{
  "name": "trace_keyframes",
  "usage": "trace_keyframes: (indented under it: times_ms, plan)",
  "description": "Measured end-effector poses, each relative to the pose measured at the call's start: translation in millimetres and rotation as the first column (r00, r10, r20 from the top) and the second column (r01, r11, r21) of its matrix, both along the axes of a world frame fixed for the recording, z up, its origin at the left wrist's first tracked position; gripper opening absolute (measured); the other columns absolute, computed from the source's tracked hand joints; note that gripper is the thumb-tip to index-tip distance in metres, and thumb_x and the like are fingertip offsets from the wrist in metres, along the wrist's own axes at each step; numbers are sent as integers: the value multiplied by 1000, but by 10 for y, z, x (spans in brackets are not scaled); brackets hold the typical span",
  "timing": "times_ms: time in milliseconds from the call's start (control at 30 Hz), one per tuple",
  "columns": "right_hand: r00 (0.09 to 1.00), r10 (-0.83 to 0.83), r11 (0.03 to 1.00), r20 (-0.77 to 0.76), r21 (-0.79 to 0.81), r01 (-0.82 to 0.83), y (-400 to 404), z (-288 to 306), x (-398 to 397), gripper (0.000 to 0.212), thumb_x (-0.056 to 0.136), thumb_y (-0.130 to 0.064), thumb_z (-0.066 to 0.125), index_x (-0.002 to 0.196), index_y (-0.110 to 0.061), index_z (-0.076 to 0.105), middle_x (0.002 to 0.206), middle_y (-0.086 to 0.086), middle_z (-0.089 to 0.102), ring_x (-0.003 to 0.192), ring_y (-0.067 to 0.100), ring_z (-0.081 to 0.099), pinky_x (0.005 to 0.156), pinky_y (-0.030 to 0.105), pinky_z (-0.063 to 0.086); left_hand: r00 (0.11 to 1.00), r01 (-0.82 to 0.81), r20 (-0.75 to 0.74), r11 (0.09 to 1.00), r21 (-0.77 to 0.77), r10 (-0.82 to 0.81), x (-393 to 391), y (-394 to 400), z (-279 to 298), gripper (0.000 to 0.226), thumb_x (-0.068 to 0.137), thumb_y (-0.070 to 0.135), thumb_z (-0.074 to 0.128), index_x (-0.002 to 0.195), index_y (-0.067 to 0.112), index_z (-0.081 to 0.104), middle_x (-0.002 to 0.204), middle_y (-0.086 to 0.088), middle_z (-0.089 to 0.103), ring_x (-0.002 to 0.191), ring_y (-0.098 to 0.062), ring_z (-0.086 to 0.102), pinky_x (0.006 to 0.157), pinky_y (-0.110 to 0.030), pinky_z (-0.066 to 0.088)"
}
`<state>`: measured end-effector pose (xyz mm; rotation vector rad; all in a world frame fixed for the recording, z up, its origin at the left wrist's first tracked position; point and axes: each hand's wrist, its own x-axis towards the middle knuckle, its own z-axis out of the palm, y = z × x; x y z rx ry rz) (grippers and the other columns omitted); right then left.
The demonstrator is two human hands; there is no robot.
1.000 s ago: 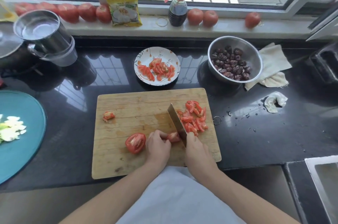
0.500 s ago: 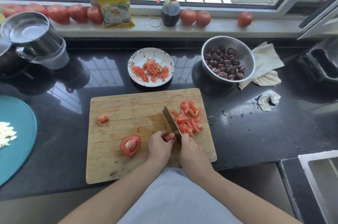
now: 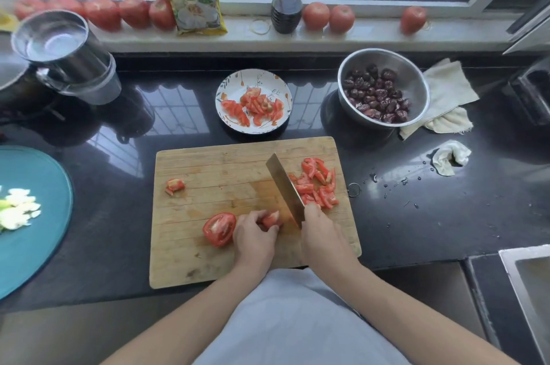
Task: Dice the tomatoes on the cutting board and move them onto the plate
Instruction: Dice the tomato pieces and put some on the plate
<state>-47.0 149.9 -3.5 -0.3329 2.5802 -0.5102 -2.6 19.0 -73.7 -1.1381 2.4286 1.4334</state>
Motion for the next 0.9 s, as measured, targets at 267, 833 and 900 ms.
trace_keyframes:
  times_ms: [267,833,900]
  plan:
    - [965,256,951,59,164,-263,133,208,318,23,90,0,28,96,-21,22,98,0,43,82,37,56,61,39,31,998,-21,55,1000,-7,22,-54,-11,-27,32,86,20,83,116,13,74,112,-5,70,109,-22,63,87,-25,41]
    - [972,213,939,95,256,-230,171,127,362,22,90,-1,34,101,-19,28,95,-1,46,91,28,61,64,33,36,998,-50,45,999,18,49,-80,-3,-59,20,84,21,83,100,16,73,102,-1,63,101,-21,60,80,-27,36]
    - [970,240,937,45,251,-244,2,23,314,23,91,-2,36,104,-18,29,103,1,49,93,28,61,63,33,34,998,-38,54,999,-6,38,-92,-4,-76,21,84,19,81,102,13,73,103,-4,63,102,-25,60,81,-30,37]
